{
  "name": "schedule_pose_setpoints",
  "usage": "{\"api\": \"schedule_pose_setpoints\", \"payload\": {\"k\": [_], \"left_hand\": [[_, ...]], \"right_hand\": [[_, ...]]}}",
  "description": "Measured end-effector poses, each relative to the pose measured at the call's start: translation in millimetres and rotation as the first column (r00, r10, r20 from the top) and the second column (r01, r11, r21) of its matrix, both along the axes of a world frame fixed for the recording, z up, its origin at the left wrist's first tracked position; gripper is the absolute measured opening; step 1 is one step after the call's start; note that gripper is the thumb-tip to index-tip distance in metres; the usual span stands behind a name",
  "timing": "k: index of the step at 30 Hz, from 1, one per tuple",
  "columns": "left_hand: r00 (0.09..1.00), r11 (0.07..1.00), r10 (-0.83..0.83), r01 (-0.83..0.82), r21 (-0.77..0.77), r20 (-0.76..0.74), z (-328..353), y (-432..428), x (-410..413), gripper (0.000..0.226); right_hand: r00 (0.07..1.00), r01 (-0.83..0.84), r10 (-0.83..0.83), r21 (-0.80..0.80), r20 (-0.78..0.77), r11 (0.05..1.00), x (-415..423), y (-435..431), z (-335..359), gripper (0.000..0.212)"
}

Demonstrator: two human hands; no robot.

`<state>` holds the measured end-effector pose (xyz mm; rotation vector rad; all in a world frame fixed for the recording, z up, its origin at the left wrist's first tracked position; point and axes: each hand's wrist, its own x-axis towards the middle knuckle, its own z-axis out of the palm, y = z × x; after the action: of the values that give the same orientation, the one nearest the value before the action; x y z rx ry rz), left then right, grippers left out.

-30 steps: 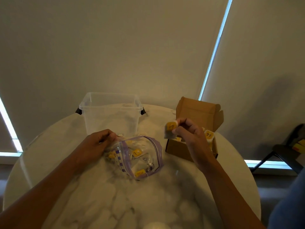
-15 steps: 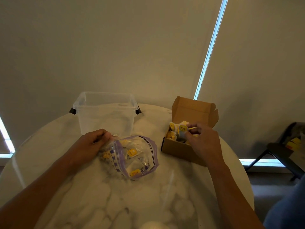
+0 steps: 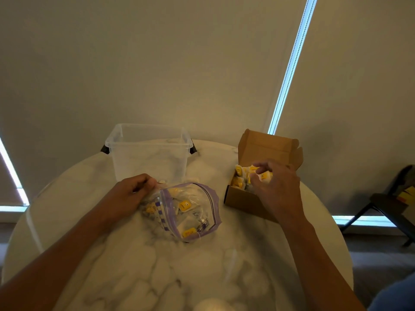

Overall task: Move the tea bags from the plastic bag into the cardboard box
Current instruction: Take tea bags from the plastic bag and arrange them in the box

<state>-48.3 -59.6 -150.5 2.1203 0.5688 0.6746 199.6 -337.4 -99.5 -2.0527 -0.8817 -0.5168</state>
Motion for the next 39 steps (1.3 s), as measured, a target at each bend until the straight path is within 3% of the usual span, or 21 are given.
{"api": "schedule_pose_setpoints", "payload": {"k": [3,5,7,10,13,16,18,20,23,29,33,39], "left_hand": [[1.000,1.000,0.007,-0.007,0.022,-0.011,0.7,-0.4,1.5,0.030],[1.000,0.999,0.015,-0.014,0.038,-0.015,0.5,0.3,1.0,0.030],[1.000,1.000,0.014,-0.014,0.023,-0.009,0.8,-0.4,0.3,0.031],[1.000,1.000,0.012,-0.012,0.009,-0.003,-0.2,-0.6,0.6,0.032],[1.000,1.000,0.008,-0.007,0.011,-0.009,-0.8,0.2,0.3,0.032],[1.000,1.000,0.010,-0.010,0.010,-0.007,-2.3,2.5,0.3,0.033],[1.000,1.000,0.006,-0.006,0.023,-0.014,-3.0,4.2,0.6,0.031],[1.000,0.999,0.008,-0.007,0.036,-0.017,-2.7,4.1,1.3,0.032],[1.000,0.999,0.007,-0.007,0.042,-0.006,-1.3,1.8,1.0,0.032],[1.000,0.999,0.006,-0.006,0.050,-0.002,1.7,-0.4,0.8,0.032],[1.000,0.999,0.003,-0.002,0.052,-0.009,3.0,-2.0,1.2,0.033],[1.000,0.999,0.012,-0.012,0.035,0.002,-0.3,0.6,0.7,0.029]], "right_hand": [[0.945,-0.324,0.324,0.015,-0.035,0.946,-27.7,6.9,6.0,0.013],[0.832,-0.550,0.537,-0.081,-0.137,0.831,-48.3,11.5,8.5,0.011],[0.748,-0.664,0.638,-0.168,-0.185,0.729,-62.8,17.6,7.7,0.013],[0.708,-0.702,0.683,-0.281,-0.180,0.654,-72.3,27.6,1.5,0.015],[0.733,-0.625,0.674,-0.477,-0.088,0.618,-73.4,37.6,-8.3,0.024],[0.716,-0.566,0.695,-0.642,-0.072,0.517,-77.2,42.9,-13.3,0.039],[0.697,-0.548,0.713,-0.702,-0.082,0.455,-81.1,44.5,-14.1,0.048],[0.709,-0.530,0.701,-0.710,-0.071,0.464,-82.6,45.5,-14.1,0.052],[0.719,-0.567,0.691,-0.639,-0.078,0.519,-81.5,44.9,-12.2,0.046],[0.733,-0.679,0.639,-0.193,-0.233,0.709,-65.2,25.0,-0.1,0.015],[0.687,-0.668,0.626,0.020,-0.368,0.744,-54.3,15.7,8.1,0.011],[0.670,-0.610,0.614,0.162,-0.416,0.776,-44.6,11.7,9.1,0.015]]}}
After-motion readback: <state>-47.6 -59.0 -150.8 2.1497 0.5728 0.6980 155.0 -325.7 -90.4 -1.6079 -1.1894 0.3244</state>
